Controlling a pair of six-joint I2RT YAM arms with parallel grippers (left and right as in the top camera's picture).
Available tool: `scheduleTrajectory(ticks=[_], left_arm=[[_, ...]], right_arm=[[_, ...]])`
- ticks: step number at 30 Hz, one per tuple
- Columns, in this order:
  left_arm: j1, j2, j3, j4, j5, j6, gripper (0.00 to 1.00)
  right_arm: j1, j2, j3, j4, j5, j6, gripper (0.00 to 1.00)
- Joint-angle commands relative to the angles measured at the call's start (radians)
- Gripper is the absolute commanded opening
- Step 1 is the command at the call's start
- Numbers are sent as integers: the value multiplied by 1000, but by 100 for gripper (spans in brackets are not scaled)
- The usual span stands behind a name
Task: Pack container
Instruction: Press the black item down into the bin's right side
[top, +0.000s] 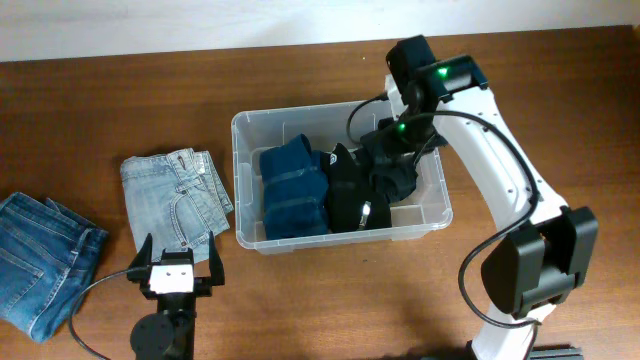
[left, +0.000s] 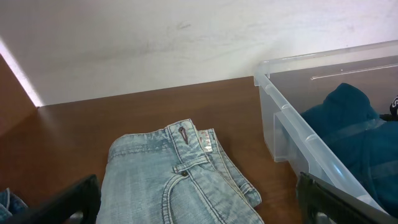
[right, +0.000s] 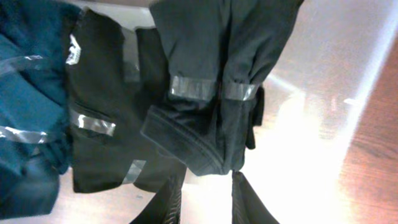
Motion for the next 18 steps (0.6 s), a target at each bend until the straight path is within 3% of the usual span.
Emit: scheduleTrajectory(ticks=[1, 10, 14, 18], left_arm=[[5, -8, -6, 3, 11, 13, 99], [5, -8, -6, 3, 11, 13, 99], [5, -8, -6, 3, 11, 13, 100], [5, -8, -6, 3, 11, 13, 99]], right_arm=[[5, 11, -92, 39, 3, -7, 21], [5, 11, -373, 282, -48, -8, 28], [5, 4, -322, 245, -48, -8, 28], [5, 1, -127, 95, -48, -11, 29]])
